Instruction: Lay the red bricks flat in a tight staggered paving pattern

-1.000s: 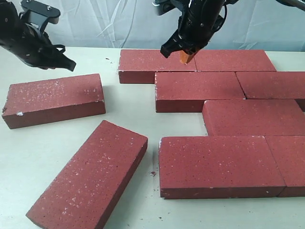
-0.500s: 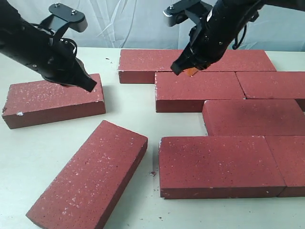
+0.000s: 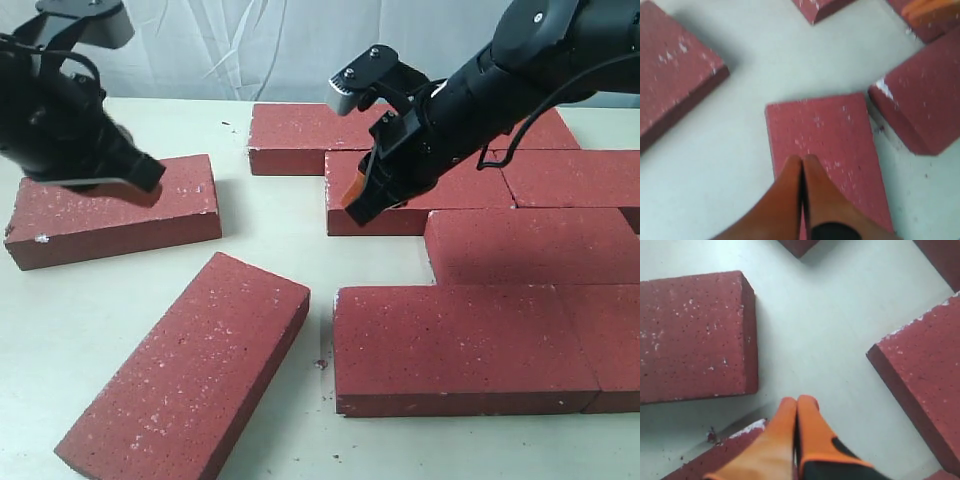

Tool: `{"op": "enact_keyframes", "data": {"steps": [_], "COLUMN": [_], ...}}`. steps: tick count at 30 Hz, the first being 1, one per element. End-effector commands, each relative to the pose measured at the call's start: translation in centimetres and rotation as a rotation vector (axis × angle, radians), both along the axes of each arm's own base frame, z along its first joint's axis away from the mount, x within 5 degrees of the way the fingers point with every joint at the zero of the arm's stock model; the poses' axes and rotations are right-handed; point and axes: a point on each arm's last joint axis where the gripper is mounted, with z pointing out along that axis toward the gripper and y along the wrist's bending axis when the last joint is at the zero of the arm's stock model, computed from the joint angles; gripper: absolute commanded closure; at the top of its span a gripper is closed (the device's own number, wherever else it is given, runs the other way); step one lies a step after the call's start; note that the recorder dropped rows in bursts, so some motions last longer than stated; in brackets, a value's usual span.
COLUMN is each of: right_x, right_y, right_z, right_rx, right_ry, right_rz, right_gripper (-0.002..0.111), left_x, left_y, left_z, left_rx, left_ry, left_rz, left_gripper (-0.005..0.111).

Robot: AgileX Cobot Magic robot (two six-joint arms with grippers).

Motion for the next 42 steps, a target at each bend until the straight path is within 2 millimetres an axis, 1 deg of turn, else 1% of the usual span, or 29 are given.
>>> {"op": "enact_keyframes", "data": {"steps": [1,4,8,11,13,16,19,21,23,26,28,30,31,34,37,42], "right_x": [0.0,0.1,0.4,0.4,0.2,-0.2,-0.5,-0.5,-0.4,-0.4,-0.4,-0.3,-0.2,0.3,0.7,0.8], "right_y": [0.2,0.4,0.7,1.1,1.5,2.5,3.7,4.5,4.7,4.7,4.7,4.8,4.8,5.0,5.1,5.1], "right_z": [-0.6,-1.4,-2.4,-2.7,-2.9,-3.5,-4.2,-4.7,-4.9,-5.0,-5.0,-5.6,-6.0,-6.8,-7.9,-8.0], "right_rx": [0.024,0.019,0.030,0.052,0.049,0.033,0.018,0.008,0.003,0.000,0.000,-0.006,-0.011,-0.019,-0.032,-0.034], "right_ry": [0.029,0.055,0.065,0.069,0.073,0.064,0.032,-0.002,-0.021,-0.022,-0.022,-0.012,-0.010,-0.008,0.003,-0.004], "right_rz": [0.013,0.015,0.042,0.054,0.066,0.090,0.133,0.139,0.133,0.132,0.132,0.131,0.125,0.118,0.110,0.106], "right_gripper": [0.109,0.109,0.109,0.109,0.109,0.109,0.109,0.109,0.109,0.109,0.109,0.109,0.109,0.109,0.109,0.109], "left_x": [-2.0,-2.9,-4.0,-5.3,-6.0,-7.2,-8.4,-9.9,-11.2,-12.5,-12.9,-13.7,-13.7,-13.6,-14.0,-13.8], "left_y": [0.7,0.9,1.1,0.7,0.1,-0.9,-1.8,-2.4,-2.6,-2.2,-2.1,-2.3,-2.4,-2.3,-1.9,-1.9], "left_z": [-0.4,-1.1,-2.8,-3.8,-4.1,-4.3,-5.1,-6.1,-7.2,-8.7,-9.4,-9.8,-10.1,-11.0,-11.8,-12.8], "left_rx": [0.095,0.109,0.132,0.162,0.185,0.220,0.250,0.283,0.314,0.338,0.310,0.250,0.249,0.276,0.285,0.291], "left_ry": [0.175,0.251,0.333,0.361,0.362,0.352,0.365,0.381,0.398,0.429,0.421,0.426,0.405,0.335,0.319,0.271], "left_rz": [-0.046,-0.069,-0.089,-0.130,-0.174,-0.251,-0.337,-0.443,-0.545,-0.662,-0.702,-0.786,-0.804,-0.797,-0.854,-0.851], "left_gripper": [0.107,0.107,0.107,0.107,0.107,0.107,0.107,0.107,0.107,0.107,0.107,0.107,0.107,0.107,0.107,0.107]}}
